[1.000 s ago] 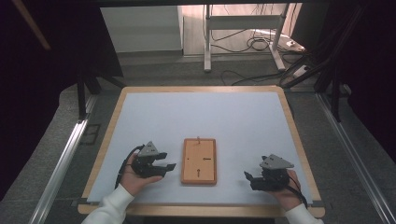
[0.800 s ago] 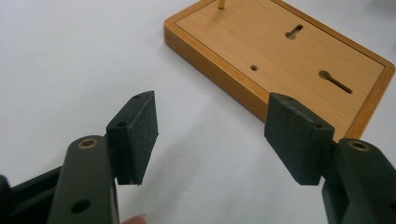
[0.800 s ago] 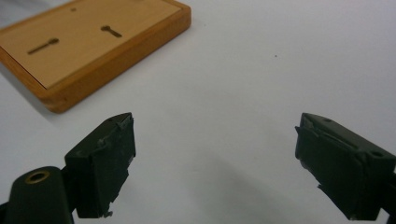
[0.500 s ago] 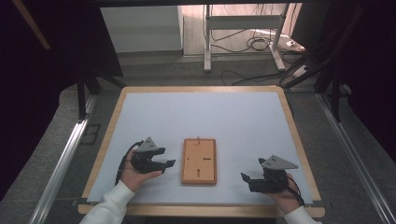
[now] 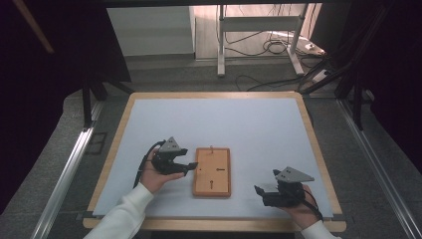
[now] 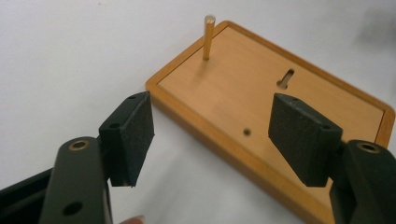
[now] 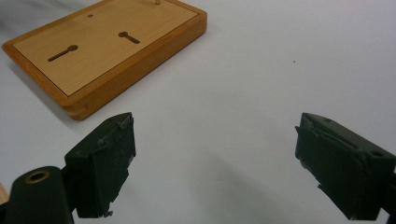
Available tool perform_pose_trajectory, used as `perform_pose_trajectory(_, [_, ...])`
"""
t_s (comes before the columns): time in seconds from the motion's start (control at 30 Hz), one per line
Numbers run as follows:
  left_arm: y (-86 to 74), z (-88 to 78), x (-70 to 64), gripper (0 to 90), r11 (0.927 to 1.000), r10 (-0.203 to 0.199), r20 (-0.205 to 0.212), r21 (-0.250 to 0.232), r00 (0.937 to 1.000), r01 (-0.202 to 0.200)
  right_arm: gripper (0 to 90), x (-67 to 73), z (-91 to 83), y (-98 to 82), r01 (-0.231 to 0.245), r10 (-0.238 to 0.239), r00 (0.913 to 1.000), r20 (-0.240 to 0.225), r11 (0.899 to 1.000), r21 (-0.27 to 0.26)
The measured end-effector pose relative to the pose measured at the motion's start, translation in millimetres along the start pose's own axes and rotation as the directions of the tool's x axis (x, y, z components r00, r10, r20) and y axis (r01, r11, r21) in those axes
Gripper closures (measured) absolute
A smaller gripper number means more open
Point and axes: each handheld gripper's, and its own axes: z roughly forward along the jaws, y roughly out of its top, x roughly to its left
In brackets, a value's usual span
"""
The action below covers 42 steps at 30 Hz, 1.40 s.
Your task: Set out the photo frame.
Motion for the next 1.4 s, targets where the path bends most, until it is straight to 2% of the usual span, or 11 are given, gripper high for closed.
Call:
perform_pose_trajectory(0.13, [11.0, 8.5, -0.8, 31.1, 0.9999, 0.012, 0.007, 0.007, 0.9999, -0.012, 12.8, 0.7, -0.6, 0.4, 0.016, -0.016, 0.9999, 0.003, 1.000, 0.005])
perform_pose_trajectory(0.47, [37.4, 31.6, -4.3, 34.4, 0.9976, 0.059, 0.040, 0.035, 0.9975, -0.060, 13.8, 0.4, -2.8, -0.1, 0.021, -0.021, 0.9997, 0.009, 1.000, 0.011])
perform_pose_trajectory(0.63, [39.9, 44.8, -3.2, 38.2, 0.9949, 0.080, 0.039, 0.058, 0.9960, -0.082, 13.8, 1.3, -0.6, -0.5, 0.027, -0.027, 0.9996, 0.008, 0.999, 0.022])
perform_pose_trajectory(0.9, [38.4, 64.6, 4.8, 43.4, 0.9940, 0.083, 0.032, 0.069, 0.9960, -0.085, 13.8, 1.2, 1.1, -1.4, 0.025, -0.025, 0.9997, 0.007, 0.999, 0.032])
perform_pose_trajectory(1.13, [40.8, 73.0, 9.3, 50.8, 0.9934, 0.093, 0.042, 0.063, 0.9948, -0.095, 13.9, 1.0, 2.1, -2.0, 0.026, -0.026, 0.9996, 0.007, 0.999, 0.036])
perform_pose_trajectory(1.2, [41.7, 74.4, 9.7, 56.1, 0.9916, 0.104, 0.050, 0.072, 0.9934, -0.107, 13.8, 0.9, 2.5, -2.1, 0.025, -0.025, 0.9996, 0.009, 0.999, 0.036])
perform_pose_trajectory(1.27, [42.1, 77.0, 8.1, 60.7, 0.9927, 0.099, 0.051, 0.064, 0.9938, -0.102, 13.9, 1.2, 2.2, -1.9, 0.027, -0.027, 0.9996, 0.009, 0.999, 0.036])
perform_pose_trajectory(1.33, [42.5, 78.4, 7.8, 67.5, 0.9899, 0.118, 0.055, 0.072, 0.9914, -0.122, 13.8, 1.6, 2.2, -1.9, 0.027, -0.028, 0.9996, 0.010, 0.999, 0.036])
perform_pose_trajectory(1.4, [42.4, 80.2, 6.2, 72.9, 0.9913, 0.112, 0.055, 0.064, 0.9922, -0.116, 13.8, 1.4, 2.2, -2.0, 0.028, -0.028, 0.9995, 0.013, 0.999, 0.036])
